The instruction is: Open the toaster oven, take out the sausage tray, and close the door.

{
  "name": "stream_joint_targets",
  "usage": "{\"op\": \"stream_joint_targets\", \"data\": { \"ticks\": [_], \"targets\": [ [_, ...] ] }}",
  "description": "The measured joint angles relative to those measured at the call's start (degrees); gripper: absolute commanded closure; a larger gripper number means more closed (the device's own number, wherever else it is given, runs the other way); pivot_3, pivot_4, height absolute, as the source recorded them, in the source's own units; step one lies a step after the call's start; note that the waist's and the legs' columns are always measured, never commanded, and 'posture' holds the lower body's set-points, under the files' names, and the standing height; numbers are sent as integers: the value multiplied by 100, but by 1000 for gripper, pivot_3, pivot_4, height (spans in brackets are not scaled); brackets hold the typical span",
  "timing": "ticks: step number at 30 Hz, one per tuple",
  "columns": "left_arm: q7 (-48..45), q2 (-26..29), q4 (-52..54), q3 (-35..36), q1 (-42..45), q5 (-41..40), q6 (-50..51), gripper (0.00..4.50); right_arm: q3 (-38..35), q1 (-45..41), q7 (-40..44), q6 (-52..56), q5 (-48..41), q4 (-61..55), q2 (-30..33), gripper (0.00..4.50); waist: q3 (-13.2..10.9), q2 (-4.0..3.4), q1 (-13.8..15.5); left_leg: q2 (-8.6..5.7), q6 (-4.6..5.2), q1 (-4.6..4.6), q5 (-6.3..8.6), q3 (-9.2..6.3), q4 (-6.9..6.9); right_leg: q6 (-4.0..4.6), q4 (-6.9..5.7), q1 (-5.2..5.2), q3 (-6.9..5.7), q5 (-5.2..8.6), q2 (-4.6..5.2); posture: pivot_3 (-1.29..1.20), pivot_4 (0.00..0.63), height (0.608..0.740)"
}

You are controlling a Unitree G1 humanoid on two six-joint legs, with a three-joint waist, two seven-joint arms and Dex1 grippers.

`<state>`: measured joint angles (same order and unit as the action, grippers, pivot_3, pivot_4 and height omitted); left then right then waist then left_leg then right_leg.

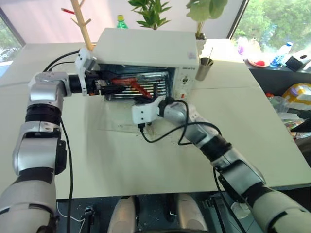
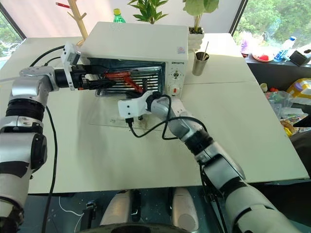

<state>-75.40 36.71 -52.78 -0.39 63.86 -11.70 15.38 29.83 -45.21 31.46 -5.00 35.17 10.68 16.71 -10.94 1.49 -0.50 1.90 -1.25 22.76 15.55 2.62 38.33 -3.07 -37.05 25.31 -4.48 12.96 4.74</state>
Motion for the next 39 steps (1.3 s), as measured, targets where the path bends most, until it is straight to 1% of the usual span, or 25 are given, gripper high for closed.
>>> {"op": "stream_joint_targets", "data": {
  "ticks": [3, 6, 14, 18, 21, 22, 24, 27, 30, 33, 36, 37, 39],
  "targets": [
    [-11, 3, -164, -3, 5, 54, -55, 0, -48, 422, 143, -74, -77, -665, 282, 4460, -1, 2, -11, -1, 0, -1, 0, 0, 4, 0, 3, 0, 0, 0, 1, 0, 150, 717],
    [-64, 4, -267, -2, 11, 87, -58, 0, -85, 596, 170, -159, -117, -987, 474, 4460, -2, 4, -3, -1, 0, -3, 0, -3, 5, 0, 4, 0, -2, 1, 0, 0, 150, 717],
    [-164, 11, -309, 6, 110, 88, 76, 0, -139, 932, 191, -408, -210, -1352, 843, 4460, -4, 8, 9, -3, 1, 6, 0, -4, 7, -1, 5, 0, -6, 1, 4, 0, 150, 717],
    [-212, 61, -272, 121, 124, 28, 368, 0, -161, 1080, 226, -538, -237, -1478, 999, 4460, -5, 10, 1, -3, 1, 5, 0, -6, 12, -1, 7, 0, -6, 1, 3, 0, 150, 717],
    [-399, 287, -7, 180, 114, -137, 833, 0, -190, 1237, 336, -619, -296, -1655, 1184, 4460, -6, 13, -7, -3, 1, 8, 1, -8, 16, -2, 6, 0, -7, 2, 3, 0, 150, 717],
    [-474, 389, 143, 202, 83, -188, 1018, 0, -213, 1294, 373, -640, -330, -1726, 1224, 4460, -7, 13, -11, -2, 1, 9, 1, -9, 17, -2, 6, 1, -7, 2, 3, 0, 150, 717],
    [-714, 780, 556, 345, -95, -404, 1543, 0, -276, 1469, 469, -735, -468, -1936, 1426, 4460, -7, 13, -30, -1, 1, 9, 1, -9, 17, -3, 6, 1, -7, 3, 3, 0, 150, 717],
    [-894, 1211, 1244, 567, -533, -779, 2411, 0, -401, 1614, 577, -846, -617, -2074, 1643, 4460, -7, 13, -11, 0, 1, 8, 1, -14, 24, -5, 5, -1, -8, 4, 3, 0, 150, 717],
    [-865, 1545, 2156, 873, -1272, -1285, 3456, 0, -531, 1733, 636, -1079, -750, -2176, 1860, 4460, -7, 13, -14, 3, 10, 18, 7, -18, 50, -6, -1, -4, -8, 5, 5, 0, 150, 717],
    [-558, 1739, 2954, 1385, -2027, -1848, 4612, 0, -620, 1825, 671, -1371, -854, -2186, 2092, 4460, -7, 14, -14, 6, 14, 28, 9, -24, 69, -7, 0, -3, -9, 5, 5, 0, 150, 717],
    [-61, 1659, 4066, 2217, -3097, -2549, 5794, 0, -767, 1899, 670, -1690, -965, -2195, 2223, 4460, -8, 12, -24, 6, 14, 26, 9, -38, 72, -10, -4, -4, -3, 7, 11, 0, 150, 717],
    [204, 1462, 4281, 2537, -3298, -2705, 6213, 0, -813, 1922, 670, -1777, -977, -2195, 2289, 4460, -8, 13, -3, 6, 14, 26, 9, -47, 75, -10, -3, -7, -7, 7, 10, 0, 150, 717],
    [776, 993, 4399, 3123, -3391, -2897, 6988, 0, -866, 1927, 670, -1882, -1018, -2192, 2299, 4460, -5, 18, 24, 3, 12, 29, 8, -53, 84, -10, -5, -16, -21, 7, 7, 0, 150, 717]
  ]
}}
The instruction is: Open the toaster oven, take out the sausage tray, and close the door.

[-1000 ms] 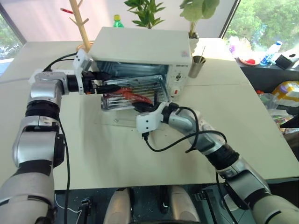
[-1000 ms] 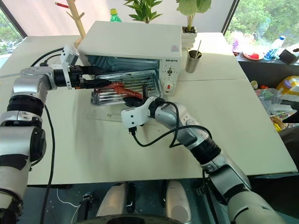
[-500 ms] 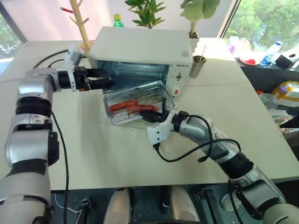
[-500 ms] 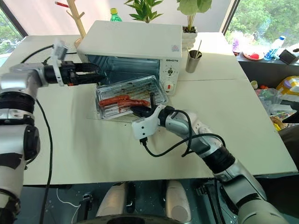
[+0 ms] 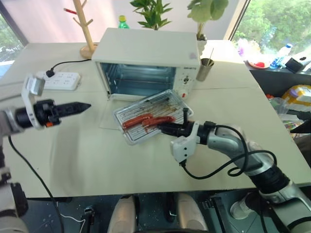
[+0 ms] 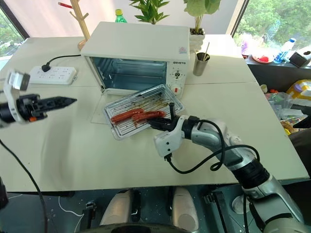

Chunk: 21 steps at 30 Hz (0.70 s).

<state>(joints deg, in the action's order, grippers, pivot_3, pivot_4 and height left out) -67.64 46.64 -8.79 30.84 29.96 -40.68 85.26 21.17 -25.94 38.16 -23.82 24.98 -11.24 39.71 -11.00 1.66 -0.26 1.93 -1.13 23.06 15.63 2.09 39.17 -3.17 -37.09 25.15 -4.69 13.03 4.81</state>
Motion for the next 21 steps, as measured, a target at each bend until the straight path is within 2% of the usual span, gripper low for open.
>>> {"op": "stream_joint_targets", "data": {
  "ticks": [1, 4, 10, 16, 21],
  "targets": [
    [364, -249, 71, 374, -90, -135, 334, 0, -9, -1, 0, -84, -46, 0, 0, 4460, 1, 1, -9, 0, 0, -7, 0, -7, 0, 0, 0, -5, 2, 0, 1, 0, 150, 717],
    [1172, -692, 357, 811, -556, -687, 661, 0, -44, 3, 4, -237, -111, 1, 13, 4460, 1, 1, -45, 5, 0, -16, 0, -15, -2, 0, -1, -13, 4, 0, 6, 0, 150, 717],
    [2799, -1257, 782, 970, -818, -2469, 678, 0, -122, 3, 75, -354, -284, 1, 16, 4460, 1, 1, -26, 2, -3, -39, 0, -25, -6, 1, -3, -37, 4, 0, 24, 0, 150, 717],
    [4476, -1954, 764, 831, -775, -4016, 669, 0, -123, 94, 242, -518, -392, -3, 54, 4460, 1, 2, -8, -3, -3, -57, 1, -28, -6, 1, 3, -59, 1, 0, 29, 0, 150, 717],
    [5974, -2089, 628, 75, -786, -5555, -49, 0, -144, 180, 290, -531, -406, -7, 65, 4460, 1, 2, -27, -4, -3, -61, 1, -27, -7, 1, 1, -60, 3, 0, 31, 0, 150, 717]
  ]
}}
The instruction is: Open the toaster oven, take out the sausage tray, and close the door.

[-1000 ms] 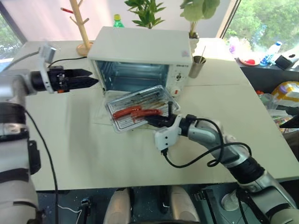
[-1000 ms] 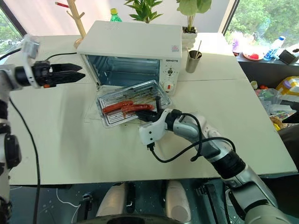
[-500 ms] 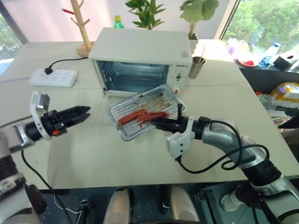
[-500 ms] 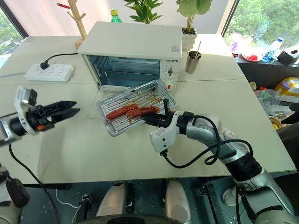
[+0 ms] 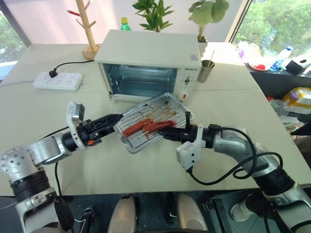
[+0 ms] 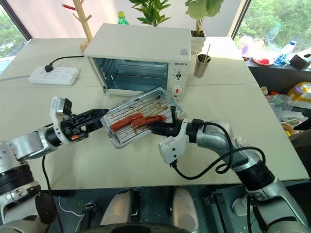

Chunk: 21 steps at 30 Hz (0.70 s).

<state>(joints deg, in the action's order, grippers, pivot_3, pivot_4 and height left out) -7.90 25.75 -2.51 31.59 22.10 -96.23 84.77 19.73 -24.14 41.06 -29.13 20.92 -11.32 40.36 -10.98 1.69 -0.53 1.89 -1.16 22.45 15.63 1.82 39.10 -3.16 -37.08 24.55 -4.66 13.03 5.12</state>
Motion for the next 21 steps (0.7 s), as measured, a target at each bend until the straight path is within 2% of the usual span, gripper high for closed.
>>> {"op": "stream_joint_targets", "data": {
  "ticks": [2, 3, 4, 7, 11, 16, 19, 21],
  "targets": [
    [451, 13, -11, -340, -57, -541, -370, 0, -32, 5, 6, 1, -7, -8, 1, 4460, 0, 0, 0, 0, 0, -1, 0, 0, -1, 0, 0, 0, 0, 0, -1, 0, 150, 717],
    [697, 40, -9, -572, -132, -877, -615, 514, -45, 7, 13, 1, -7, -16, 2, 4500, 0, 0, 1, 0, 0, -1, 0, 0, -1, 0, 0, 0, 0, 0, -1, 0, 150, 717],
    [819, 52, -9, -692, -172, -1029, -730, 782, -47, 7, 20, 1, -7, -20, 2, 4500, 0, 0, 3, 0, 0, -1, 0, 0, -1, 1, 0, 0, 0, 0, -1, 0, 150, 717],
    [1130, 120, 5, -1021, -303, -1402, -1143, 2358, -102, 7, 24, 7, -34, -88, 2, 4500, 0, 0, 12, -5, 0, -1, 0, 2, -1, 1, 1, 0, -2, 0, -3, 0, 150, 717],
    [1182, 117, 52, -1143, -412, -1494, -1393, 4428, -239, 76, 24, 23, -84, -261, 3, 4500, 0, 0, 26, -10, 0, -1, 0, 4, -1, 1, 3, -1, -8, 1, -6, 0, 150, 717],
    [1189, 52, 91, -1219, -495, -1562, -1523, 4484, -277, 192, 57, 40, -67, -389, 48, 4500, 0, -1, 90, -12, 0, -1, 0, 7, -1, 2, 8, -2, -8, 1, -8, 0, 150, 717],
    [1269, -167, 103, -1221, -628, -1564, -1649, 4484, -289, 287, 102, 112, -70, -457, 80, 4500, 0, -1, 125, -11, 1, 0, 0, 8, -1, 2, 10, -2, -7, 2, -8, 0, 150, 717],
    [1352, -281, 104, -1220, -709, -1563, -1678, 4500, -289, 363, 157, 170, -99, -483, 87, 3806, 0, -1, 130, -11, 1, 0, 0, 8, -1, 3, 11, -2, -7, 2, -8, 0, 150, 717]
  ]
}}
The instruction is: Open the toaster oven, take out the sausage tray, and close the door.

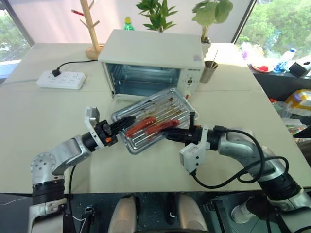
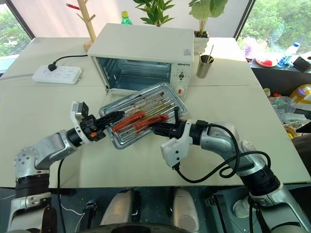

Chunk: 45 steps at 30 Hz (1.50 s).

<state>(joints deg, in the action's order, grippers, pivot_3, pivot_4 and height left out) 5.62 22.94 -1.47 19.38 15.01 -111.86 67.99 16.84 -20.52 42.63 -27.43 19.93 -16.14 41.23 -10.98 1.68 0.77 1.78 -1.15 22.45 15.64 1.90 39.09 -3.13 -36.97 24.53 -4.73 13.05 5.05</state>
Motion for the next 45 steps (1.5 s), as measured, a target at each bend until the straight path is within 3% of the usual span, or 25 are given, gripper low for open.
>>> {"op": "stream_joint_targets", "data": {
  "ticks": [1, 8, 17, 24, 29, 37, 45],
  "targets": [
    [9, -26, 17, 1, -27, 0, -8, 4500, 0, 29, 24, 52, -32, -18, 3, 3525, 0, 0, 1, 0, 0, 0, 0, 0, 0, 0, 1, 0, 0, 0, 0, 0, 150, 717],
    [156, -268, 152, 39, -244, 2, -111, 4500, -65, 145, 188, 142, -286, -262, 139, 42, 0, 0, 1, 0, 1, 0, 1, -1, 0, 13, 2, 0, 0, 8, -1, 0, 150, 717],
    [313, -462, 459, 323, -825, 4, -286, 4500, -568, 522, 529, 638, -1541, -765, 482, 42, -1, 1, 4, 6, 3, 2, 2, -2, -2, 15, 12, -2, 0, 10, 0, 0, 150, 717],
    [349, -650, 1541, 972, -1773, 5, -879, 4500, -1535, 990, 703, 3306, -3320, -1038, 657, 42, -1, -1, 7, 16, 7, 6, 5, -7, -12, 27, 44, -7, 1, 14, 4, 0, 150, 717],
    [340, -786, 2293, 1435, -2643, 3, -1487, 4500, -1696, 1204, 824, 4641, -4122, -913, 663, 42, -3, -5, 1, 18, 14, 9, 12, -3, -21, 30, 71, -10, 0, 13, 11, 0, 150, 717],
    [84, -948, 2876, 2089, -3597, 3, -2349, 4500, -1430, 885, 797, 4881, -3991, 171, 206, 42, -5, -9, 5, 15, 17, 26, 15, -4, -21, 29, 88, -5, -13, 13, 5, 0, 150, 717],
    [-268, -1314, 3172, 2473, -4426, -1, -2987, 4500, -1158, 428, 435, 4954, -3719, 1309, -691, 42, -3, -12, -35, 11, 40, 82, 27, 8, -10, 27, 96, 40, -9, 11, 3, 0, 150, 717]
  ]
}}
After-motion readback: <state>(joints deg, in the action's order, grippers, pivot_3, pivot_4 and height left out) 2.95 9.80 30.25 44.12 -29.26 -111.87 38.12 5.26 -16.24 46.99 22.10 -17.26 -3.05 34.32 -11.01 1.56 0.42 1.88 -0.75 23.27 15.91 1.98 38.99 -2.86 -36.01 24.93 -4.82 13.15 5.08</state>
